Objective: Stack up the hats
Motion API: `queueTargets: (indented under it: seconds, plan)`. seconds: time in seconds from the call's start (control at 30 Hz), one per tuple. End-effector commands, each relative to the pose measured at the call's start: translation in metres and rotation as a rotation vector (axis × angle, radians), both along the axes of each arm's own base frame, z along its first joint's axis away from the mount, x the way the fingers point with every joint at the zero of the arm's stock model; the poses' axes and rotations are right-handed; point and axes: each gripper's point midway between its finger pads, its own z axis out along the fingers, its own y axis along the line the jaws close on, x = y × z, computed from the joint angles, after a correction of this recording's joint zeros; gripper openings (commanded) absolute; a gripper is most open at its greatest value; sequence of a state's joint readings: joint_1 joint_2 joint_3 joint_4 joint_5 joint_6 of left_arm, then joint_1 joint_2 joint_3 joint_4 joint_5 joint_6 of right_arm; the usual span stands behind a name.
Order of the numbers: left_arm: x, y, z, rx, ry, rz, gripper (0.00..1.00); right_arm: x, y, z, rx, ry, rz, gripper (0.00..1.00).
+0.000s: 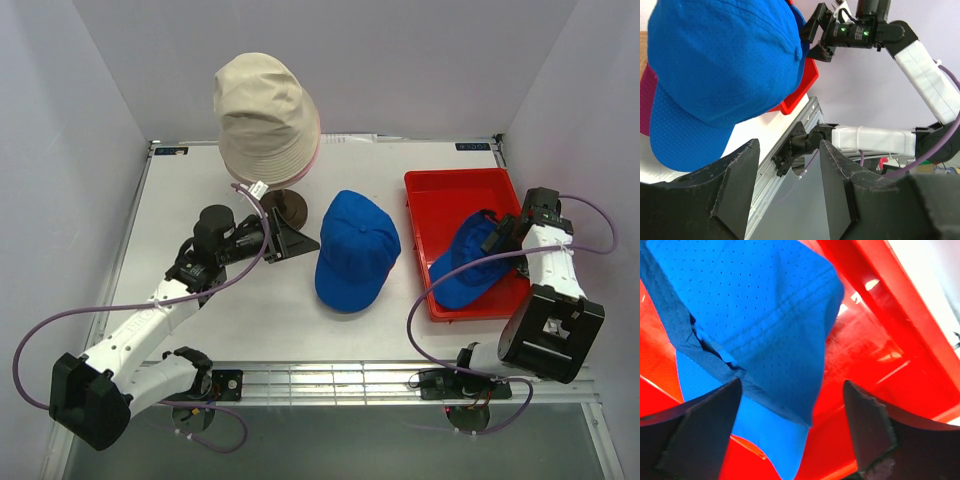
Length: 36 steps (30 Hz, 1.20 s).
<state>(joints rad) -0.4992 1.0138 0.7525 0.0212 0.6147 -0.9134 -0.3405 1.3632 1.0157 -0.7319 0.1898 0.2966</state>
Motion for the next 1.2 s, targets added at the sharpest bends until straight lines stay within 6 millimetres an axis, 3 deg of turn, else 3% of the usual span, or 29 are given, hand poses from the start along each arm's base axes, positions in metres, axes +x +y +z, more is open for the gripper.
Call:
queueTargets:
  seconds: [0.0,0.1,0.13,0.27,0.47,0.67,0.83,1.03,1.07,1.13,1.17]
  plan:
    - [-0.003,-0.001,0.016,-0.016,-0.048,-0.040,0.61,0.010,0.000,-0.007,0.020,-0.036,-0.019,0.84]
    - [-0.003,-0.002,0.018,-0.017,-0.056,-0.045,0.61,0.011,0.004,-0.010,0.044,-0.042,-0.021,0.57]
    - [-0.003,-0.003,0.020,-0.021,-0.061,-0.051,0.61,0.013,0.008,-0.010,0.061,-0.051,-0.014,0.42]
    - [-0.002,-0.004,0.024,-0.024,-0.073,-0.060,0.61,0.015,0.012,-0.002,0.084,-0.067,-0.018,0.10]
    - [0.002,-0.008,0.036,-0.036,-0.101,-0.068,0.61,0.021,0.017,0.040,0.095,-0.151,0.007,0.08]
    - [0.010,-0.013,0.047,-0.036,-0.132,-0.063,0.61,0.040,0.025,0.114,0.103,-0.303,0.035,0.08]
    - [0.016,-0.026,0.066,-0.043,-0.199,-0.067,0.61,0.049,0.047,0.166,0.163,-0.415,0.098,0.08]
    - [0.027,-0.051,0.082,-0.045,-0.273,-0.082,0.63,0.053,0.079,0.202,0.231,-0.505,0.163,0.08]
    - [0.029,-0.055,0.096,-0.053,-0.310,-0.078,0.63,0.054,0.083,0.210,0.232,-0.525,0.178,0.08]
    - [0.034,-0.066,0.098,-0.034,-0.342,-0.091,0.64,0.054,0.094,0.219,0.244,-0.539,0.201,0.08]
    - [0.035,-0.071,0.117,-0.049,-0.386,-0.094,0.64,0.054,0.097,0.225,0.244,-0.551,0.208,0.08]
